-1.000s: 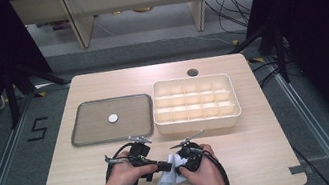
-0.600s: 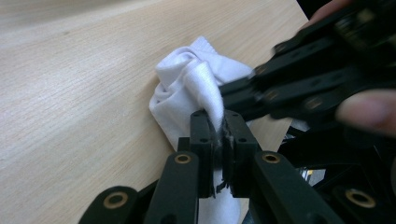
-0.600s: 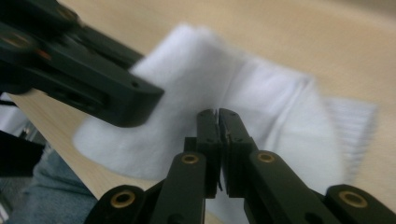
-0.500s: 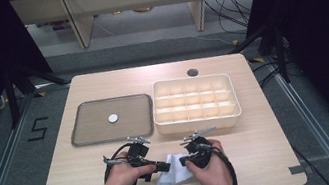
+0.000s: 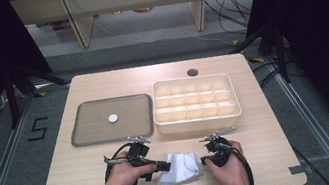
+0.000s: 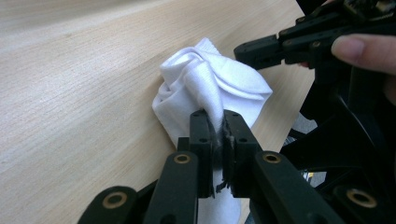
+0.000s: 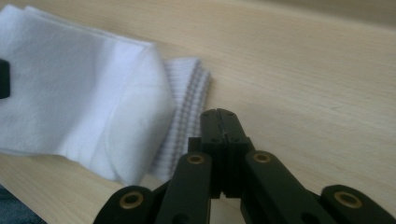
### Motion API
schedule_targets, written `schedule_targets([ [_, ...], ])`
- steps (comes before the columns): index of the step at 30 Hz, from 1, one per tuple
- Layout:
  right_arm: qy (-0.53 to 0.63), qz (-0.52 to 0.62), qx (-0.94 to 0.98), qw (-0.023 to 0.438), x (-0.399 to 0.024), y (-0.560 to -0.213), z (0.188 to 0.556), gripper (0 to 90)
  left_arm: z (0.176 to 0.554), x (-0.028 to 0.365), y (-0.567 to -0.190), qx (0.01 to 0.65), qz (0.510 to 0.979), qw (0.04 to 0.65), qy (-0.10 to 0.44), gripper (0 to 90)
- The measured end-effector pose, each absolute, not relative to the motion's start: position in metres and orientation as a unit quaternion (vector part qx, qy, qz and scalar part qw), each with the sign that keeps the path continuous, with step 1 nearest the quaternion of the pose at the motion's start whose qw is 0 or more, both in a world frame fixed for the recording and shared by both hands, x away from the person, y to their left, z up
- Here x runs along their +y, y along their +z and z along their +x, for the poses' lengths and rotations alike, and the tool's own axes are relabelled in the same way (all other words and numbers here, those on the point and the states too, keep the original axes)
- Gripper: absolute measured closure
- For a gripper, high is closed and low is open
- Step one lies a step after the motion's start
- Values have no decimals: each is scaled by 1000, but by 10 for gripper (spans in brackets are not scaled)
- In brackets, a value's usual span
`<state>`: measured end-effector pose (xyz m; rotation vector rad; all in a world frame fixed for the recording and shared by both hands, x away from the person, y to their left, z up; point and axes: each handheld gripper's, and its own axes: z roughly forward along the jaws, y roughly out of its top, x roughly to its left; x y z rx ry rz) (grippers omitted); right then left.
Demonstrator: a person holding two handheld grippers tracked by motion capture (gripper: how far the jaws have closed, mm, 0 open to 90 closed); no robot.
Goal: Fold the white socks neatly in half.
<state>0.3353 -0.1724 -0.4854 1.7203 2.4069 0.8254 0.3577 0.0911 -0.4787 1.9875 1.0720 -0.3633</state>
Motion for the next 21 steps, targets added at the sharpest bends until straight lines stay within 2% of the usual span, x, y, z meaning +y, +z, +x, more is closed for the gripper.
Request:
schedule_targets([
  [21, 264, 543, 796, 37, -159, -487, 334, 900, 361, 86, -477, 425, 793, 413, -144, 829],
])
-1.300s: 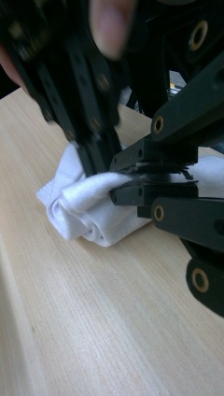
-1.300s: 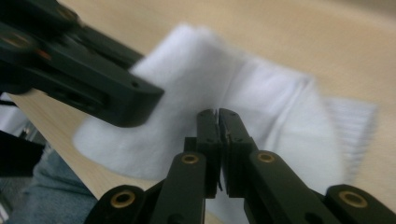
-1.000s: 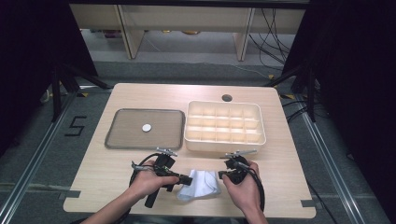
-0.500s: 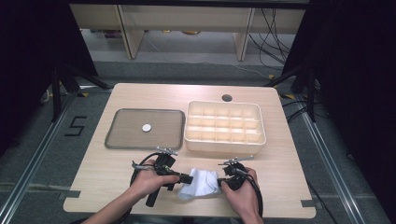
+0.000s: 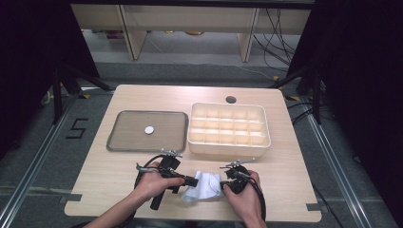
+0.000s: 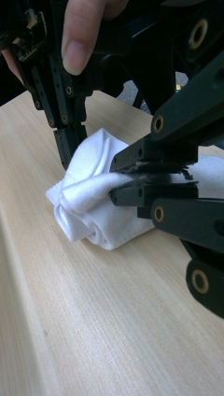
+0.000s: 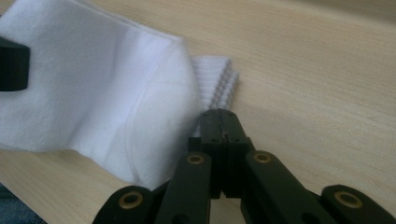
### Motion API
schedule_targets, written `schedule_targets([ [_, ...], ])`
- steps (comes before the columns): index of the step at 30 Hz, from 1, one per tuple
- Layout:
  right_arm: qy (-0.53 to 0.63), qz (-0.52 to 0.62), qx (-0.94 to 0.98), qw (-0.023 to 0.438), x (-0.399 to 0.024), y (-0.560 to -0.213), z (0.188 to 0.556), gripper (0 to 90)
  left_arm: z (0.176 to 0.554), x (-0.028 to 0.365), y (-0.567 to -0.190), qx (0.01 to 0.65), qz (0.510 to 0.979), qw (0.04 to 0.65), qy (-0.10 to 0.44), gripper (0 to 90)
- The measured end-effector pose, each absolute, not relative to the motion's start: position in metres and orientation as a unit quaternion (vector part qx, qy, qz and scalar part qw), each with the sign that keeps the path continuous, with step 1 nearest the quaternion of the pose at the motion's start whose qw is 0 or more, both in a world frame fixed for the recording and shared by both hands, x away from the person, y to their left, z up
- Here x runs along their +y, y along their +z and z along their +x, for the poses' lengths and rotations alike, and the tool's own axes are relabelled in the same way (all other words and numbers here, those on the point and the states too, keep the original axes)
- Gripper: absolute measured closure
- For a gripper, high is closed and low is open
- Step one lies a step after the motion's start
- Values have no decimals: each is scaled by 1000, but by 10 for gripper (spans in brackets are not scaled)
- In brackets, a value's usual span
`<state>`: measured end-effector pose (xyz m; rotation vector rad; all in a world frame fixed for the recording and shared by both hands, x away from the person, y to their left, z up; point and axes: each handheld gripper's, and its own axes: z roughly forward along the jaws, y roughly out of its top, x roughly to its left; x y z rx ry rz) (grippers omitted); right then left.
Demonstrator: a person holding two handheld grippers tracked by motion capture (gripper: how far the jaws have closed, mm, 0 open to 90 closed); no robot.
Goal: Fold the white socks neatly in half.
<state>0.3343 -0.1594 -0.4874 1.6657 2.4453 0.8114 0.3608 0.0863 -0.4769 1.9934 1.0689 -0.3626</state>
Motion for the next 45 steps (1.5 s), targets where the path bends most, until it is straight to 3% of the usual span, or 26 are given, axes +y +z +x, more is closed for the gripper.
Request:
schedule_targets([
  [45, 261, 527, 809, 29, -139, -490, 337, 900, 363, 72, -474, 422, 792, 416, -149, 830],
])
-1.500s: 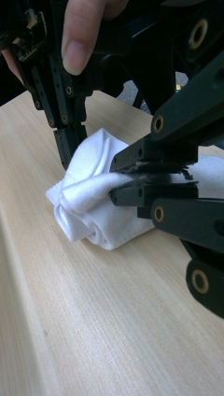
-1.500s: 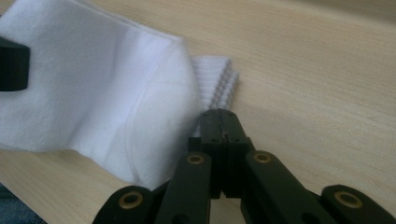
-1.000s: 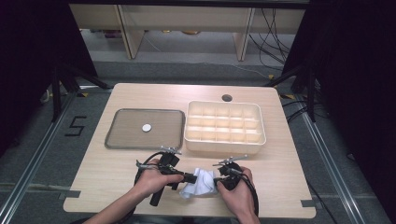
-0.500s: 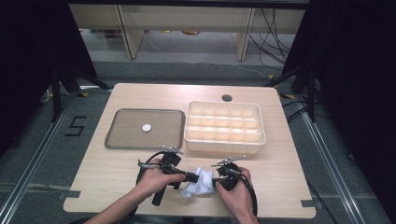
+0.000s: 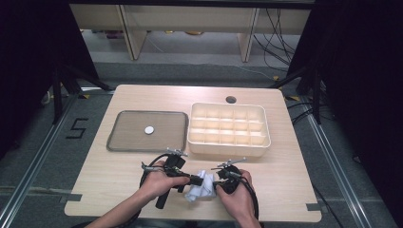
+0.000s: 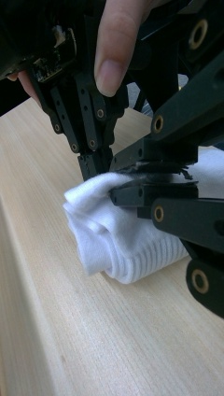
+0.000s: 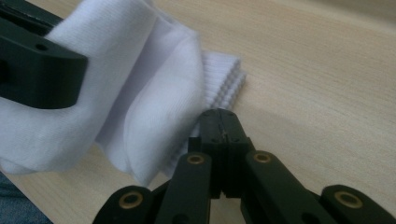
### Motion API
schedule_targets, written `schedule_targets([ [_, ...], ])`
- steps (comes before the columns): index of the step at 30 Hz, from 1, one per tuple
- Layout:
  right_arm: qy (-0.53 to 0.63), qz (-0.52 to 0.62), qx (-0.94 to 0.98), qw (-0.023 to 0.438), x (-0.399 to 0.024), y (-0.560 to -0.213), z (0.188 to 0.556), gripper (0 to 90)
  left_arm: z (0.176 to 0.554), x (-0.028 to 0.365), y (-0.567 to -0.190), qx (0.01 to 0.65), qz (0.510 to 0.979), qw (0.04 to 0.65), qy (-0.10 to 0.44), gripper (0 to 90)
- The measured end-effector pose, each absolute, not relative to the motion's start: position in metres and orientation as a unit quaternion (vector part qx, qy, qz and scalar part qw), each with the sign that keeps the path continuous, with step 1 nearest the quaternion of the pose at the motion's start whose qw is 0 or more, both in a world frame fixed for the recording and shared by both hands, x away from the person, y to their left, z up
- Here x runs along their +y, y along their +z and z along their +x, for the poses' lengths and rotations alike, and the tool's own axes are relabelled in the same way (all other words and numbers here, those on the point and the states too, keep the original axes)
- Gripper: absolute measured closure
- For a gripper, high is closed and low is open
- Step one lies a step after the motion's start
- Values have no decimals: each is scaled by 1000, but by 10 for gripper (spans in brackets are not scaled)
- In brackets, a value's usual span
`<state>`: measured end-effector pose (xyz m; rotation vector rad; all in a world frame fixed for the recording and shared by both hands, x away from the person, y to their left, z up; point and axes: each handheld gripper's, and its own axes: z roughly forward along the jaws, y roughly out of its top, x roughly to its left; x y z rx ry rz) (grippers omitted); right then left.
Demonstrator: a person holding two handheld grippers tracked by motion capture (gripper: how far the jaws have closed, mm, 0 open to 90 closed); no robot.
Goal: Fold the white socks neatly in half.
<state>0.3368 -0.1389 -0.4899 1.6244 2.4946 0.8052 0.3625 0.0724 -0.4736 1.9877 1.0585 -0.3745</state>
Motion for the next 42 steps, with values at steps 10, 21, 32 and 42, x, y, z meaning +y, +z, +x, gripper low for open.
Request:
schedule_targets([
  [10, 269, 522, 809, 29, -137, -491, 334, 900, 363, 72, -474, 422, 788, 423, -148, 830],
  [21, 268, 519, 812, 26, -132, -491, 334, 900, 364, 73, -472, 420, 792, 419, -144, 829],
  [32, 270, 511, 816, 25, -129, -491, 335, 900, 364, 72, -470, 421, 792, 419, -141, 828],
  [42, 270, 512, 815, 29, -128, -493, 335, 900, 364, 71, -470, 418, 789, 427, -140, 828],
])
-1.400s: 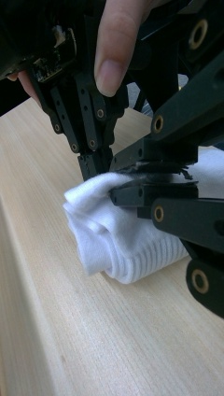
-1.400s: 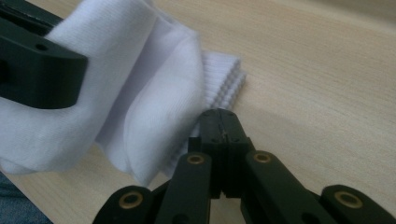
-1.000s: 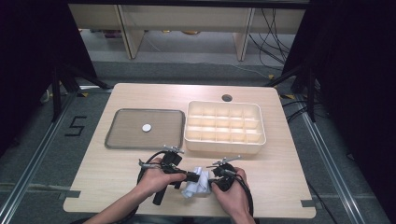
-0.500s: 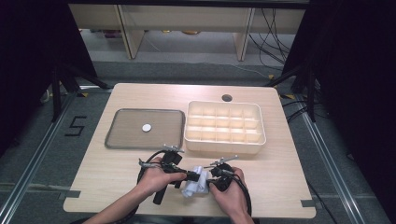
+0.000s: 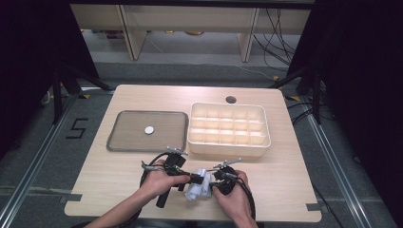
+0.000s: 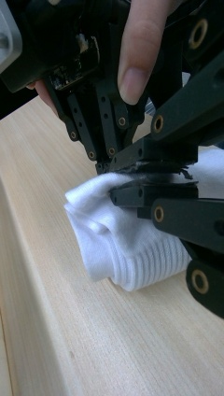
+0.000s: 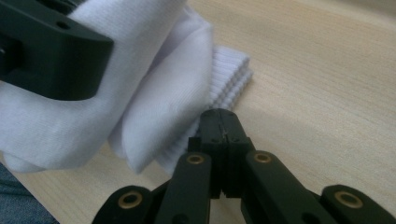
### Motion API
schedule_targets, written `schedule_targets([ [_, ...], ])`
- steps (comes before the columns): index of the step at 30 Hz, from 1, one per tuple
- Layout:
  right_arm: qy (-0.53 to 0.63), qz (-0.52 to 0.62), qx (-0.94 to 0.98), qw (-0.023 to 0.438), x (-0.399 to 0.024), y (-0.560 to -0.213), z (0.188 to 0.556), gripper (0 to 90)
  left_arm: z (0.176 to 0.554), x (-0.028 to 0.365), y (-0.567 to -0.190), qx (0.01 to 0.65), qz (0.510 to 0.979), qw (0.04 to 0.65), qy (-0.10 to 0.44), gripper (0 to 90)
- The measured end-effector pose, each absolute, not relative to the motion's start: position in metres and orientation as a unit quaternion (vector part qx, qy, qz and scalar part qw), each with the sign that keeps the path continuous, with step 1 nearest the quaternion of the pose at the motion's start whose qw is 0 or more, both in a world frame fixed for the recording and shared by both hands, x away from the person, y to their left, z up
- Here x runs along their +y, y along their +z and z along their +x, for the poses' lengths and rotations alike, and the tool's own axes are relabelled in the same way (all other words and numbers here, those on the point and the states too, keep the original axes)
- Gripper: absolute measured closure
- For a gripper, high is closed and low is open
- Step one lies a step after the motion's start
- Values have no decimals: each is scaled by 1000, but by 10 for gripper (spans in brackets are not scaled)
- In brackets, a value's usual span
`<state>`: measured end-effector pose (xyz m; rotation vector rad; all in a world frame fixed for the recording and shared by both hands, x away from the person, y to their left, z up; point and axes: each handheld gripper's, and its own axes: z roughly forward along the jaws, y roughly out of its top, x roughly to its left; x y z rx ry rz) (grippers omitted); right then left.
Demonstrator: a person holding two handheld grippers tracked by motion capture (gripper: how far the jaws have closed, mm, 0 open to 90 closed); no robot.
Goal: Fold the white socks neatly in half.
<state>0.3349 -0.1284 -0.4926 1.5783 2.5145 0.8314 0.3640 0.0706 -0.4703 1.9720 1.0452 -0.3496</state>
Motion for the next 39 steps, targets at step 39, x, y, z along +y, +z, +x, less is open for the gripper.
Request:
schedule_targets([
  [39, 277, 509, 815, 9, -114, -493, 336, 900, 365, 69, -468, 417, 797, 420, -117, 829],
])
